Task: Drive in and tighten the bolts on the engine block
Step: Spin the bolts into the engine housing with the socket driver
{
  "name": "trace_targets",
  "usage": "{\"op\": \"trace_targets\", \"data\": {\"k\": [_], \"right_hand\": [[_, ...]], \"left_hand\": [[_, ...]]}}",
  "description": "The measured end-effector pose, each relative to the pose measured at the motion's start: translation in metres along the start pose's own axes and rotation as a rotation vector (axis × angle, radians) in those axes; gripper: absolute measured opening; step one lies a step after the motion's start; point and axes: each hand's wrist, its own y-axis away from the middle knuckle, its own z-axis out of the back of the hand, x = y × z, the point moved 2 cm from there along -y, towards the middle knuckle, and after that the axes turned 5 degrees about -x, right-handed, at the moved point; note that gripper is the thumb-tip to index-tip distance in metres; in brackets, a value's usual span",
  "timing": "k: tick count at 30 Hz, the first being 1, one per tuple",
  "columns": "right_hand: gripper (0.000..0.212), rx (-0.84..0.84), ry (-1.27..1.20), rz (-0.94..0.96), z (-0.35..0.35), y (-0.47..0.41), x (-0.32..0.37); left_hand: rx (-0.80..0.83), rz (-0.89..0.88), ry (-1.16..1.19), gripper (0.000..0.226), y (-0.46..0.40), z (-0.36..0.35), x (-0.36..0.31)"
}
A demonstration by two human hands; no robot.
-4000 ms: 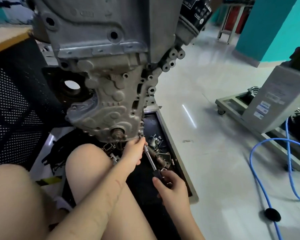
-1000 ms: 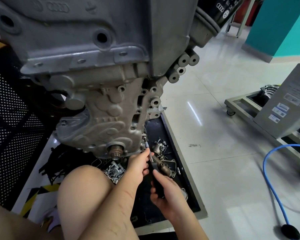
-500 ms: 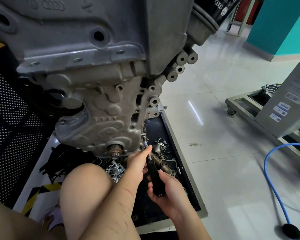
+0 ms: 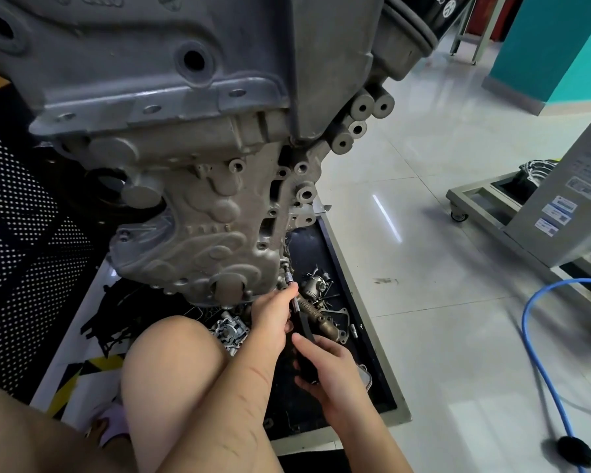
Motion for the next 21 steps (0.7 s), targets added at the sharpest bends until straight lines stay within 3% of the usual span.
{"op": "trace_targets", "data": {"k": [4, 9, 12, 17, 21], "right_hand": [[0.011, 0.004, -0.086, -0.025, -0.002, 0.000, 0.001], [0.029, 0.006, -0.277, -0.185, -0.001, -0.003, 0.004], [0.032, 0.018, -0.166, -0.143, 0.002, -0.006, 0.003], [0.014, 0.077, 0.062, -0.020, 0.005, -0.008, -0.003], [0.014, 0.056, 0.120, -0.003, 0.009, -0.010, -0.009]], "left_hand": [[-0.047, 0.006, 0.012, 0.023, -0.001, 0.002, 0.002], [0.031, 0.052, 0.077, 0.019, 0.006, -0.001, -0.002], [0.031, 0.049, 0.065, 0.019, 0.007, -0.001, -0.004], [0.018, 0.044, 0.025, 0.022, 0.007, 0.000, -0.003], [0.017, 0.048, -0.037, 0.021, 0.004, 0.001, 0.000]]}}
